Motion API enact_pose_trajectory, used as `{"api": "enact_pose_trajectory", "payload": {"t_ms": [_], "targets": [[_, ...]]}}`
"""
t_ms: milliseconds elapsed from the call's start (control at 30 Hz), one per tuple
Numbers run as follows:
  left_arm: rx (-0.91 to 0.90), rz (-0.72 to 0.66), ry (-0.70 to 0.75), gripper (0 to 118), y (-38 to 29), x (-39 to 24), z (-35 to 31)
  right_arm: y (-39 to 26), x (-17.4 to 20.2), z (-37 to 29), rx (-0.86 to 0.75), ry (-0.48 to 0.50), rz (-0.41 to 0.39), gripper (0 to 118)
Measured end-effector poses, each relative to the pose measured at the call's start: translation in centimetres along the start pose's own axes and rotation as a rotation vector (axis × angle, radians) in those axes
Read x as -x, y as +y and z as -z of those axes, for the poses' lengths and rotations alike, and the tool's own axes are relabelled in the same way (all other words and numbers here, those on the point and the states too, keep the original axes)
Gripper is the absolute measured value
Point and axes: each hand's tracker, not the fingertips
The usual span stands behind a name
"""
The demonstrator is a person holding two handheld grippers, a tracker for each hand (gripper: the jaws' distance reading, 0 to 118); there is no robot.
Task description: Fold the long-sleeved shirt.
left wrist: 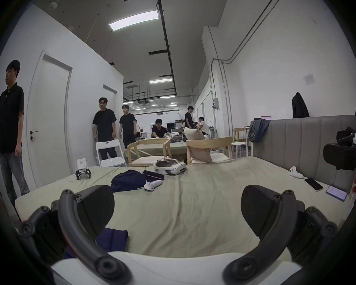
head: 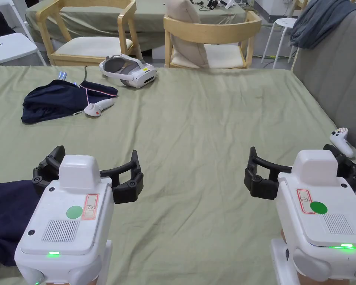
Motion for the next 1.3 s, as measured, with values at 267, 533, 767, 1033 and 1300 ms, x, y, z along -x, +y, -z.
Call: {"api": "enact_pose_trajectory", "payload": {"t_ms": [267,533,767,1033,1300], "targets": [[-0.002,0.001,-0.006,111,0.1,-0.17,0.03,0.03,-0.3,0.0,0.001,-0.004,0.001,118],[-0.005,-0.004,-0.004,111,0.14,-0.14,-0.04,0.02,-0.45,-0.06,0.001,-0.007,-0.001,118],[-0.006,-0.006,-0.003,111,0.18,-0.11,-0.1,0.06,-0.49,-0.09,-0.001,-0.007,-0.002,118],[-0.007,-0.005,-0.001,111,0.11,-0.14,-0.21,0.04,-0.51,-0.18,0.0,-0.011,-0.003,118],[-0.011,-0.005,0.001,111,0.22,-0.2,-0.29,-0.05,-0.51,-0.16,0.002,-0.012,-0.002,118]]}}
